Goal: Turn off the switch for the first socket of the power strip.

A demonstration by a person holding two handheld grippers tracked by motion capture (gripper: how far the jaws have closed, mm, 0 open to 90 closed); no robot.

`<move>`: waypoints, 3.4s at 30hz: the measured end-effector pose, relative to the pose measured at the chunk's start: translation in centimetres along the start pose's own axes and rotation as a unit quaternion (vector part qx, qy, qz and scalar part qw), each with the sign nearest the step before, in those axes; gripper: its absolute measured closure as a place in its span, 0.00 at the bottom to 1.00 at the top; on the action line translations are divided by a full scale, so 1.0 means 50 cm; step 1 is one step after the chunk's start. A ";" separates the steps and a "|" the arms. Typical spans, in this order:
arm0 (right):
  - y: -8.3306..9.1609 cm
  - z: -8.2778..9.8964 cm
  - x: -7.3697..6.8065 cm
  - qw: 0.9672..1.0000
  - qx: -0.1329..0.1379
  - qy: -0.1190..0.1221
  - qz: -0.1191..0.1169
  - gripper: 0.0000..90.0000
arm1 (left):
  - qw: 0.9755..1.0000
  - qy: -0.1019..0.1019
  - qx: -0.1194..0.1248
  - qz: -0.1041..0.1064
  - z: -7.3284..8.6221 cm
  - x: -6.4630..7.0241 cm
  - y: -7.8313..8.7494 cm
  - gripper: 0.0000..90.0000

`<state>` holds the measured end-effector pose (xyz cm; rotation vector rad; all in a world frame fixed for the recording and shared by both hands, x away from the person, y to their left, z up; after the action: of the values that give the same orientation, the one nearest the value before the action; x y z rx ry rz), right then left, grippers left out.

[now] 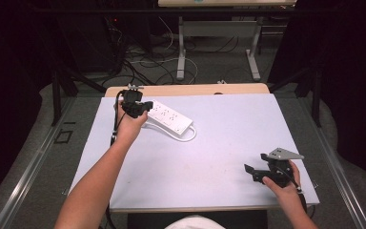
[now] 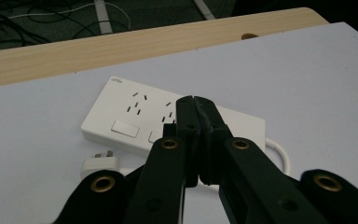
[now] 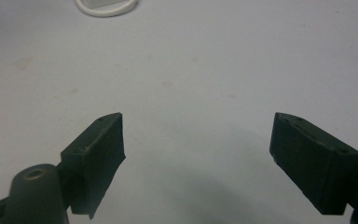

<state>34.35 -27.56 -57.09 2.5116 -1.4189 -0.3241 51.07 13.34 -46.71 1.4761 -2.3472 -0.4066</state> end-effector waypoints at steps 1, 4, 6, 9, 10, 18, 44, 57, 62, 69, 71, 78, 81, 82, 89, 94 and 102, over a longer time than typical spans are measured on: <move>0.000 0.000 0.000 1.000 -0.002 0.000 -0.003 0.19 | 1.000 -0.001 -0.003 -0.001 0.001 -0.003 -0.002 1.00; -0.001 0.000 -0.002 1.000 -0.002 -0.001 -0.003 0.19 | 1.000 0.006 -0.002 -0.005 0.002 -0.007 -0.011 1.00; -0.001 0.000 -0.002 1.000 -0.002 -0.001 -0.003 0.19 | 1.000 0.011 0.001 -0.007 0.002 -0.009 -0.018 1.00; -0.002 0.000 -0.001 1.000 -0.002 -0.001 -0.004 0.19 | 1.000 0.007 0.002 -0.011 0.002 -0.015 -0.027 1.00; -0.002 0.000 -0.002 1.000 -0.002 -0.002 -0.004 0.19 | 1.000 0.012 0.004 -0.012 0.002 -0.014 -0.031 1.00; -0.004 0.003 0.000 1.000 -0.005 -0.003 -0.003 0.19 | 1.000 0.012 0.004 -0.012 0.004 -0.012 -0.060 1.00; -0.006 0.006 0.003 1.000 -0.008 -0.010 -0.002 0.19 | 1.000 0.010 -0.023 -0.013 0.043 -0.004 -0.133 1.00; -0.005 0.006 0.004 1.000 -0.007 -0.010 -0.003 0.19 | 0.998 0.015 -0.054 -0.006 0.073 0.003 -0.160 1.00; -0.005 0.005 0.005 1.000 -0.006 -0.010 -0.003 0.19 | 0.998 0.018 -0.068 -0.002 0.083 0.008 -0.167 1.00; -0.006 0.005 0.005 1.000 -0.005 -0.009 -0.002 0.19 | 0.996 0.022 -0.082 -0.001 0.092 0.008 -0.173 1.00; -0.005 0.005 0.005 1.000 -0.007 -0.011 -0.004 0.19 | 0.996 0.021 -0.087 0.001 0.094 0.008 -0.174 1.00; -0.005 0.005 0.005 1.000 -0.006 -0.010 -0.004 0.19 | 0.994 0.025 -0.104 0.004 0.105 0.011 -0.179 1.00; -0.005 0.005 0.005 1.000 -0.006 -0.010 -0.005 0.19 | 0.994 0.023 -0.111 0.004 0.107 0.011 -0.179 1.00; -0.005 0.005 0.005 1.000 -0.006 -0.010 -0.005 0.19 | 0.994 0.024 -0.111 0.005 0.108 0.012 -0.180 1.00; -0.005 0.005 0.005 1.000 -0.006 -0.011 -0.005 0.19 | 0.992 0.025 -0.122 0.003 0.118 0.011 -0.184 1.00; -0.006 0.005 0.005 1.000 -0.005 -0.010 -0.003 0.19 | 0.992 0.030 -0.124 0.003 0.124 0.011 -0.184 1.00; -0.006 0.005 0.004 1.000 -0.005 -0.010 -0.004 0.19 | 0.992 0.030 -0.125 0.006 0.126 0.013 -0.184 1.00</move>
<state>34.62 -27.62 -57.43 2.5141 -1.4122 -0.3567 55.56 9.28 -56.06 1.3367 -2.1662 -0.6182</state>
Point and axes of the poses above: each handheld gripper's, and its own axes: y roughly backward along the jaws, z roughly out of its underside, x roughly to its right, the point moved 5 cm from there along -y, roughly forward along the jaws, and after that the axes turned 15 degrees about x, right-handed, at the moved point
